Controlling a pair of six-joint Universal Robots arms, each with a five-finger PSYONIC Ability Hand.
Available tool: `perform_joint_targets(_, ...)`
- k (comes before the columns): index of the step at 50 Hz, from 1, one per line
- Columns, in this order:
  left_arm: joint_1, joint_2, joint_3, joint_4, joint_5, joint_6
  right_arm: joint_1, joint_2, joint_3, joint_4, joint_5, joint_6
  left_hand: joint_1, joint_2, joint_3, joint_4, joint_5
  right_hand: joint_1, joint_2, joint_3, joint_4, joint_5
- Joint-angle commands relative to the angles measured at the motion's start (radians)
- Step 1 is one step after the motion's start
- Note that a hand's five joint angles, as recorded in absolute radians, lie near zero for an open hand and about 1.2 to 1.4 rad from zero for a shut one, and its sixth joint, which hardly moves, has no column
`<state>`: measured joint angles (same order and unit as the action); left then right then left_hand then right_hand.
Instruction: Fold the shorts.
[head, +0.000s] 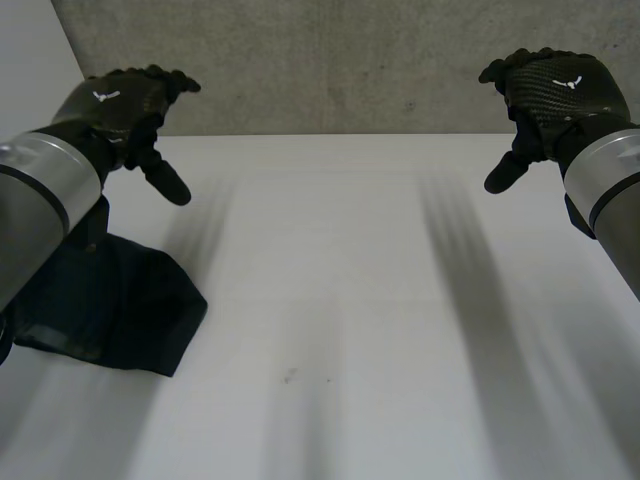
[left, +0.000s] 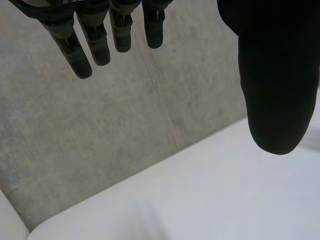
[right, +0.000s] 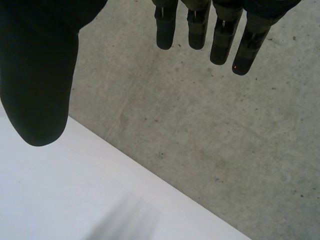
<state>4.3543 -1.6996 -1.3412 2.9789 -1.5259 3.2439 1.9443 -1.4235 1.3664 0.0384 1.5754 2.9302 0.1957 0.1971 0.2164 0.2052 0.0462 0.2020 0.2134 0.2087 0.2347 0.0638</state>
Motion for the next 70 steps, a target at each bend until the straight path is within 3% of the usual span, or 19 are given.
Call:
perform_joint_targets(1, 0.001, -0.106, 0.020, -0.017, -0.019, 0.296, 0.002, 0.012, -0.001, 0.000, -0.001, 0.000, 0.018, 0.016, -0.003, 0.008, -0.007, -0.027, -0.039, -0.034, -0.060, -0.064)
perform_joint_targets(5, 0.008, -0.225, 0.051, 0.003, -0.139, 0.512, 0.002, 0.015, 0.000, 0.000, -0.001, 0.000, 0.015, 0.013, -0.006, 0.005, -0.010, -0.027, -0.039, -0.034, -0.060, -0.064)
perform_joint_targets(8, 0.025, -0.328, 0.105, 0.054, -0.275, 0.621, 0.002, 0.017, 0.000, 0.000, -0.001, 0.000, 0.021, 0.019, 0.000, 0.011, -0.004, -0.027, -0.039, -0.034, -0.060, -0.064)
perform_joint_targets(13, 0.117, -0.451, 0.171, 0.112, -0.416, 0.753, 0.002, 0.017, 0.000, 0.000, -0.001, 0.000, 0.021, 0.019, 0.000, 0.011, -0.004, -0.027, -0.039, -0.034, -0.060, -0.064)
perform_joint_targets(19, 0.189, -0.584, 0.238, 0.124, -0.436, 0.885, 0.002, 0.029, 0.002, 0.000, -0.001, 0.000, 0.024, 0.022, 0.003, 0.014, -0.001, -0.027, -0.039, -0.034, -0.060, -0.064)
perform_joint_targets(28, 0.255, -0.703, 0.324, 0.121, -0.439, 0.918, 0.004, 0.046, 0.002, 0.000, -0.001, 0.000, 0.070, 0.069, 0.050, 0.061, 0.045, -0.027, -0.039, -0.034, -0.060, -0.064)
perform_joint_targets(31, 0.264, -0.723, 0.349, 0.127, -0.441, 0.919, 0.004, 0.052, 0.002, 0.000, -0.001, 0.000, 0.357, 0.356, 0.337, 0.348, 0.332, -0.027, -0.039, -0.034, -0.060, -0.064)
perform_joint_targets(33, 0.269, -0.726, 0.355, 0.130, -0.441, 0.918, 0.007, 0.052, 0.002, 0.000, -0.001, 0.000, 0.776, 0.775, 0.755, 0.766, 0.751, -0.027, -0.039, -0.034, -0.060, -0.064)
perform_joint_targets(34, 0.272, -0.724, 0.358, 0.134, -0.439, 0.913, 0.010, 0.052, 0.002, 0.000, -0.001, 0.000, 1.196, 1.195, 1.176, 1.187, 1.171, -0.027, -0.039, -0.034, -0.060, -0.064)
perform_joint_targets(41, 0.225, -0.658, 0.309, 0.160, -0.432, 0.860, 0.016, 0.054, 0.002, 0.000, -0.001, 0.000, 1.201, 1.199, 1.180, 1.191, 1.176, -0.027, -0.039, -0.034, -0.060, -0.064)
perform_joint_targets(47, 0.039, -0.520, 0.258, 0.180, -0.363, 0.620, 0.016, 0.054, -0.004, 0.000, 0.000, 0.000, 1.201, 1.199, 1.180, 1.191, 1.176, -0.027, -0.039, -0.034, -0.060, -0.064)
perform_joint_targets(52, -0.134, -0.489, 0.296, 0.183, -0.249, 0.427, 0.012, 0.054, -0.009, 0.000, 0.002, 0.000, 1.201, 1.199, 1.180, 1.191, 1.176, -0.027, -0.039, -0.034, -0.060, -0.064)
perform_joint_targets(59, -0.320, -0.497, 0.301, 0.186, -0.113, 0.256, 0.001, 0.048, -0.015, -0.005, 0.006, 0.000, 1.201, 1.199, 1.180, 1.191, 1.176, -0.027, -0.039, -0.034, -0.060, -0.064)
perform_joint_targets(62, -0.355, -0.497, 0.272, 0.186, -0.053, 0.206, 0.001, 0.046, -0.015, -0.014, 0.006, 0.000, 1.201, 1.199, 1.180, 1.191, 1.176, -0.027, -0.039, -0.034, -0.060, -0.064)
perform_joint_targets(63, -0.366, -0.489, 0.245, 0.186, -0.016, 0.180, 0.001, 0.046, -0.013, -0.020, 0.006, 0.000, 1.181, 1.179, 1.160, 1.171, 1.156, -0.027, -0.039, -0.034, -0.060, -0.064)
perform_joint_targets(64, -0.367, -0.485, 0.228, 0.186, 0.004, 0.168, 0.001, 0.044, -0.013, -0.021, 0.006, 0.000, 0.983, 0.981, 0.962, 0.973, 0.958, -0.027, -0.039, -0.034, -0.060, -0.064)
perform_joint_targets(66, -0.369, -0.470, 0.200, 0.186, 0.056, 0.154, 0.001, 0.046, -0.013, -0.026, 0.006, 0.000, 0.399, 0.397, 0.378, 0.389, 0.374, -0.027, -0.039, -0.034, -0.060, -0.064)
perform_joint_targets(68, -0.366, -0.437, 0.191, 0.184, 0.072, 0.154, 0.001, 0.046, -0.013, -0.026, 0.005, 0.000, 0.163, 0.161, 0.142, 0.153, 0.138, -0.027, -0.039, -0.034, -0.060, -0.064)
perform_joint_targets(70, -0.357, -0.376, 0.180, 0.184, 0.076, 0.152, 0.001, 0.048, -0.015, -0.026, 0.002, 0.001, 0.094, 0.093, 0.073, 0.085, 0.069, -0.027, -0.039, -0.034, -0.060, -0.064)
